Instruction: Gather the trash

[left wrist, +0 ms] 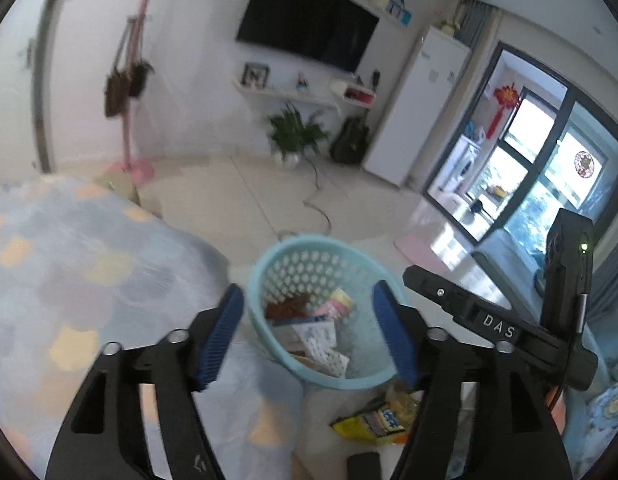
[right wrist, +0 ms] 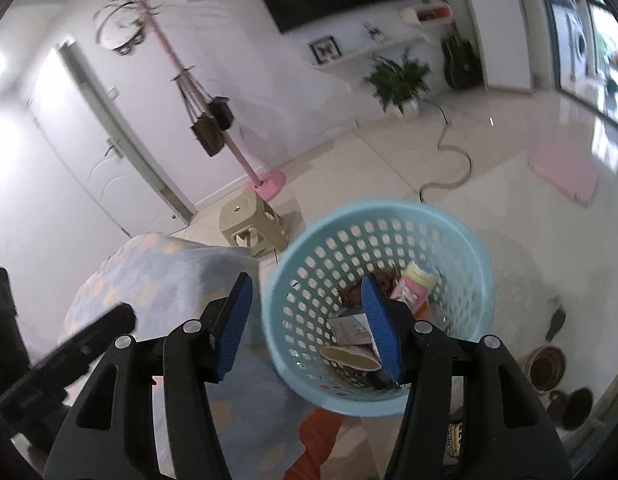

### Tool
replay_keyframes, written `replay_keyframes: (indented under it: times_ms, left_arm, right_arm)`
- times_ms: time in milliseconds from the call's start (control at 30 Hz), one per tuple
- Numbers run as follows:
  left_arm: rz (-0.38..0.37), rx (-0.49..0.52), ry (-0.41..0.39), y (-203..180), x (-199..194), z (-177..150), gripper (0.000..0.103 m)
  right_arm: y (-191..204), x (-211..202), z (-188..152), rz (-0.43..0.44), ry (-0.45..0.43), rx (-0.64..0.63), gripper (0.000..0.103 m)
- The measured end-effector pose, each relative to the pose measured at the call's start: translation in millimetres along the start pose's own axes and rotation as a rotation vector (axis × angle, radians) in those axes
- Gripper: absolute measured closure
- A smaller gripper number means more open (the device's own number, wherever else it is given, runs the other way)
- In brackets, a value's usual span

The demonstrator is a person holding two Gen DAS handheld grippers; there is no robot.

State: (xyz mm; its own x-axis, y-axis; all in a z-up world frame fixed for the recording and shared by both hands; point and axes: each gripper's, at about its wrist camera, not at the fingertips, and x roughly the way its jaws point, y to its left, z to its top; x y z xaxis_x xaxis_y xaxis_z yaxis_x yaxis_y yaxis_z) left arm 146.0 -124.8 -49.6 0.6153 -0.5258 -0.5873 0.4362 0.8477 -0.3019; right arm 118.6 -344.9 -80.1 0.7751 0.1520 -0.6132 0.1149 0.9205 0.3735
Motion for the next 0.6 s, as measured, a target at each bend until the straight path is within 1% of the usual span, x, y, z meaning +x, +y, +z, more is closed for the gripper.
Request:
replay_keyframes:
  times_ms: [33, 133, 167, 233, 267, 333, 367, 400, 500, 567, 600]
  left_arm:
    - [0.030, 0.015, -0.017, -2.2, -11.8, -1.5, 0.024]
    - [0.097, 0.051, -0.074, -5.5, -37.9, -6.6, 0.020]
    - [0.132, 0.055, -0.094, -5.6, -46.7, -10.1, 0.018]
    - [0.183, 0.057, -0.124, -5.7, -56.9, -14.1, 0.018]
    - [0.225, 0.058, -0.144, -5.0, -62.8, -18.9, 0.018]
    - [0.278, 0.081, -0.175, -6.5, -72.0, -25.9, 0.017]
    - [0.312, 0.093, -0.201, -6.1, -75.5, -30.2, 0.014]
    - [0.346, 0.090, -0.224, -3.9, -78.1, -34.4, 0.014]
    - [0.389, 0.060, -0.258, 3.6, -80.2, -43.1, 0.014]
    - [0.392, 0.037, -0.259, 7.4, -83.8, -44.7, 0.014]
    - [0.400, 0.030, -0.272, 7.6, -86.9, -45.2, 0.014]
  right_arm:
    - [6.6, -5.5, -1.0, -0.007, -0.015, -0.022, 0.049]
    - [29.0, -27.6, -8.2, -0.050, -0.088, -0.108, 0.047]
    - [35.8, -33.6, -11.2, -0.066, -0.109, -0.133, 0.047]
    - [47.0, -44.2, -17.5, -0.093, -0.151, -0.172, 0.046]
    - [50.6, -47.8, -19.7, -0.102, -0.166, -0.183, 0.045]
    - [56.9, -55.5, -26.1, -0.109, -0.199, -0.198, 0.041]
    - [59.2, -58.5, -28.8, -0.108, -0.214, -0.200, 0.039]
    - [61.1, -60.7, -31.7, -0.102, -0.225, -0.198, 0.039]
    - [65.5, -62.2, -36.5, -0.096, -0.236, -0.202, 0.038]
    - [69.3, -63.1, -39.0, -0.112, -0.248, -0.219, 0.038]
    - [71.2, -63.7, -40.0, -0.123, -0.254, -0.229, 0.038]
